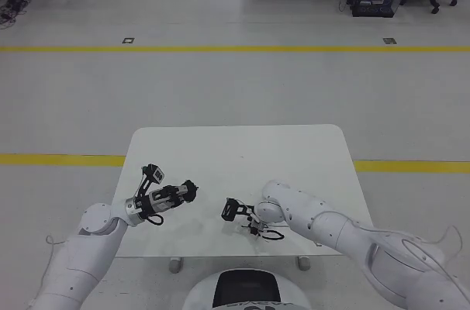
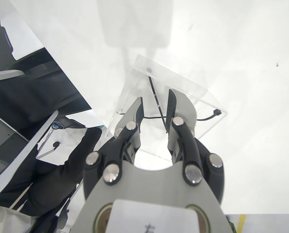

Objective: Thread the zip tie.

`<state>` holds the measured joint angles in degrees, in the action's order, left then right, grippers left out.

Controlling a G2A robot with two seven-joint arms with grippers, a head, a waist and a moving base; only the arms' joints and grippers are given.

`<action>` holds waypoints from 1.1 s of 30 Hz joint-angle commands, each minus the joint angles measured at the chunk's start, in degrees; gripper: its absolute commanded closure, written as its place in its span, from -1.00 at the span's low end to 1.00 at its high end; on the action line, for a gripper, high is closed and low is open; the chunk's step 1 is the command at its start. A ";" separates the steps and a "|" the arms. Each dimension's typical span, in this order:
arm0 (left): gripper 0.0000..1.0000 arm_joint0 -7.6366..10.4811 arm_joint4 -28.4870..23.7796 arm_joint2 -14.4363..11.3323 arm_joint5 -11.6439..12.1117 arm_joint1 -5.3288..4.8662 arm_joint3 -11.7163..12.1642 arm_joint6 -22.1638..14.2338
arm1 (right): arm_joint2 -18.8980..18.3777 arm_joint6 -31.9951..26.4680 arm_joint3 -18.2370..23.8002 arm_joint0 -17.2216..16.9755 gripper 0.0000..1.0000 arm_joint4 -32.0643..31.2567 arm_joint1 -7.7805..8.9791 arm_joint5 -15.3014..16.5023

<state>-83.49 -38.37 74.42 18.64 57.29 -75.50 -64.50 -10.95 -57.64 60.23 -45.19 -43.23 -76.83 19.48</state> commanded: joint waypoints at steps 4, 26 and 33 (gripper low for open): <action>1.00 0.00 0.00 0.00 0.00 0.00 0.00 0.00 | -0.18 -0.08 -0.47 -0.10 0.56 -0.23 -0.16 0.00; 1.00 0.00 0.00 0.00 0.00 0.00 0.00 0.00 | -0.84 -0.14 -3.03 -0.71 1.00 -1.91 -1.91 0.00; 1.00 0.00 0.00 0.00 0.00 0.00 0.00 0.00 | -1.89 -0.38 -0.46 -1.17 1.00 -3.25 -1.39 -0.27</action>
<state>-83.49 -38.37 74.42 18.64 57.29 -75.50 -64.50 -12.59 -57.94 59.05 -46.24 -46.25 -78.40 19.34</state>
